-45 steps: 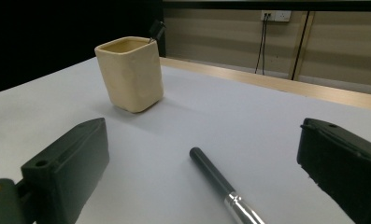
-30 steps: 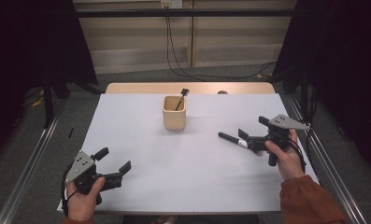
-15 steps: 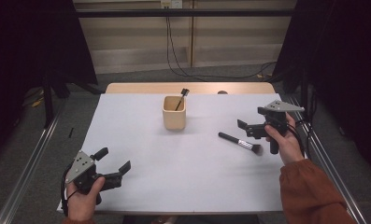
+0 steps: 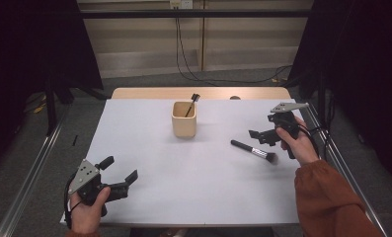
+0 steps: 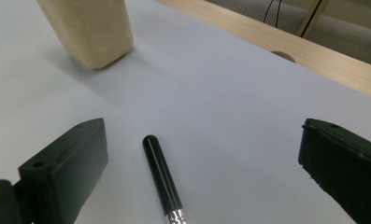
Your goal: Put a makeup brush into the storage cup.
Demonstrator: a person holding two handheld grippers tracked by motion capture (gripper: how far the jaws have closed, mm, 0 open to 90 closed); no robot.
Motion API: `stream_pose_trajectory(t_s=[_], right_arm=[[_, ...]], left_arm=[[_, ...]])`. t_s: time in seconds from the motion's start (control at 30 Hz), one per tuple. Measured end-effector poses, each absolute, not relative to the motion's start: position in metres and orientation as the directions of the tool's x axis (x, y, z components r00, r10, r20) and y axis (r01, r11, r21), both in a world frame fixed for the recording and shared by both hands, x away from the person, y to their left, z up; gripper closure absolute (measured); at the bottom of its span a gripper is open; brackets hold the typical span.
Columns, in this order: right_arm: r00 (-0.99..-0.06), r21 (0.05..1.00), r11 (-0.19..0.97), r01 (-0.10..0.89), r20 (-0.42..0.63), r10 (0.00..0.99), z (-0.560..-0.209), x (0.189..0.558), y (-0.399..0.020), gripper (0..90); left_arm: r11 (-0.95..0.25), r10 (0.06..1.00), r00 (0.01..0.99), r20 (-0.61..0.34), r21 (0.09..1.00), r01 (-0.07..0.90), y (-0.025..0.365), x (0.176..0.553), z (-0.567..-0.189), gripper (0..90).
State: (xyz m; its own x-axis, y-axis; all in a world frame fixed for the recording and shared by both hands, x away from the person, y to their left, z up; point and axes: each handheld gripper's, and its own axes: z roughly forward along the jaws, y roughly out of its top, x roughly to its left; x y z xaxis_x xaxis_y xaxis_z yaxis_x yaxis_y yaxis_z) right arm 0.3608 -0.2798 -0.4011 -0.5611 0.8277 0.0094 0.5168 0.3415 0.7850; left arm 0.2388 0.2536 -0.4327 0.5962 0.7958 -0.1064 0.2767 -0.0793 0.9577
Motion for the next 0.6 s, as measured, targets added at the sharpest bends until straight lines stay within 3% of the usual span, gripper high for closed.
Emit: stream_pose_trajectory(t_s=[0.27,0.6], right_arm=[[-0.607,0.668,0.454,0.59,-0.003,0.794,-0.401,0.37,-0.278,1.8],[-0.663,0.505,0.549,0.666,0.064,0.746,-0.406,0.38,-0.278,4.0]], left_arm=[[-0.08,0.797,0.595,-0.107,0.957,0.279,0.254,0.239,-0.433,3.6],[-0.074,0.797,0.594,-0.114,0.956,0.284,0.253,0.239,-0.433,3.6]])
